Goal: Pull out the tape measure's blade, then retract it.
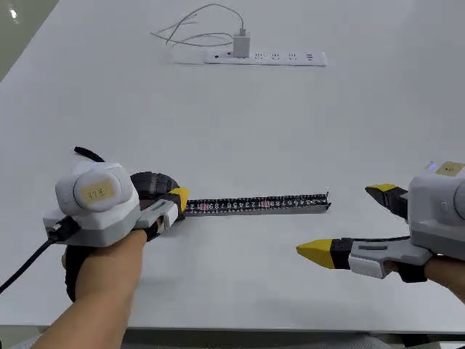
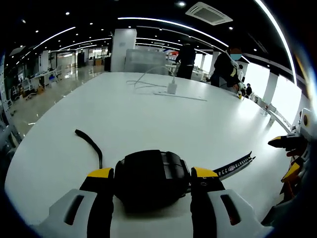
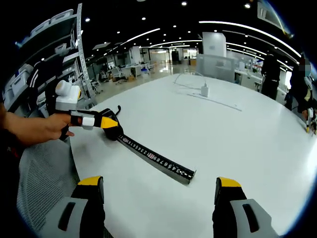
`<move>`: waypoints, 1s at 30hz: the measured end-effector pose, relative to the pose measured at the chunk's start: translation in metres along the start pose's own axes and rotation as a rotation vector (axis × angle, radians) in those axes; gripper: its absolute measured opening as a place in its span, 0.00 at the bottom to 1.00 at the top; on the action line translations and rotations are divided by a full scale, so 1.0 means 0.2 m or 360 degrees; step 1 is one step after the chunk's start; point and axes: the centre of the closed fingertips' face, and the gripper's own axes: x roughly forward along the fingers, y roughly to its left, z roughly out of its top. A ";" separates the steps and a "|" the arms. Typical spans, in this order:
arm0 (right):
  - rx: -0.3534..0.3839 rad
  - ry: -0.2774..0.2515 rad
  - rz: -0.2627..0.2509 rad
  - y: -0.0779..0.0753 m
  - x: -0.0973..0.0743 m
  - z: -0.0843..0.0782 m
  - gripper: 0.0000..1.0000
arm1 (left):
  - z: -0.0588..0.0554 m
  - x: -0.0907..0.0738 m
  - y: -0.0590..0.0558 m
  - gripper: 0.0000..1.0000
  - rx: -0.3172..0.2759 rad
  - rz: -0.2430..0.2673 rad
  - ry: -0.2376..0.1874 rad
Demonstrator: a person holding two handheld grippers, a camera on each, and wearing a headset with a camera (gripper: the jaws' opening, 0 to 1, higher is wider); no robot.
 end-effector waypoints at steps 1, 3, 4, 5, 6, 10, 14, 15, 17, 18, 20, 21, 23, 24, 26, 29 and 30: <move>-0.0003 0.0002 0.0004 -0.01 0.00 0.00 0.89 | 0.00 0.00 0.00 0.58 -0.0001 0.0001 -0.0001; -0.0009 0.0011 0.0006 -0.04 0.02 -0.01 0.88 | 0.00 0.00 0.00 0.58 0.0001 0.0006 -0.0006; -0.0017 0.0018 0.0004 -0.06 0.03 -0.01 0.88 | 0.00 0.00 0.00 0.58 0.0000 0.0005 -0.0005; -0.0021 0.0019 0.0003 -0.07 0.03 -0.01 0.88 | 0.00 0.00 0.00 0.58 0.0002 0.0005 -0.0005; -0.0023 0.0022 0.0002 -0.08 0.03 0.00 0.88 | 0.00 0.00 0.00 0.58 0.0003 0.0006 -0.0005; -0.0040 0.0031 0.0007 -0.12 0.05 0.00 0.87 | 0.00 0.00 0.00 0.58 0.0002 0.0006 -0.0001; -0.0079 0.0068 0.0051 -0.15 0.08 -0.02 0.81 | 0.00 0.00 0.00 0.58 0.0000 0.0006 0.0001; -0.0092 0.0072 0.0057 -0.16 0.08 -0.02 0.81 | 0.00 0.00 0.01 0.58 0.0000 0.0006 0.0000; -0.0139 0.0101 0.0084 -0.17 0.10 -0.03 0.76 | 0.00 0.00 0.01 0.58 -0.0001 0.0006 -0.0001; -0.0153 0.0110 0.0093 -0.17 0.11 -0.03 0.74 | 0.00 0.00 0.01 0.58 -0.0001 0.0006 -0.0002; -0.0208 0.0151 0.0102 -0.19 0.12 -0.05 0.70 | 0.00 0.00 0.01 0.58 -0.0001 0.0007 -0.0004; -0.0221 0.0158 0.0114 -0.20 0.13 -0.06 0.68 | 0.00 0.00 0.01 0.58 -0.0001 0.0007 -0.0004; -0.0266 0.0167 0.0133 -0.21 0.14 -0.07 0.64 | 0.00 0.00 0.01 0.58 0.0001 0.0006 -0.0005; -0.0293 0.0187 0.0154 -0.22 0.15 -0.08 0.61 | 0.00 0.00 0.01 0.58 0.0002 0.0006 -0.0006; -0.0316 0.0195 0.0176 -0.22 0.16 -0.08 0.55 | 0.00 0.00 0.01 0.58 0.0001 0.0007 -0.0006; -0.0373 0.0206 0.0213 -0.24 0.17 -0.09 0.47 | 0.00 0.00 0.01 0.58 0.0002 0.0009 -0.0007; -0.0385 0.0208 0.0230 -0.24 0.18 -0.09 0.46 | 0.00 0.00 0.01 0.58 0.0003 0.0010 -0.0008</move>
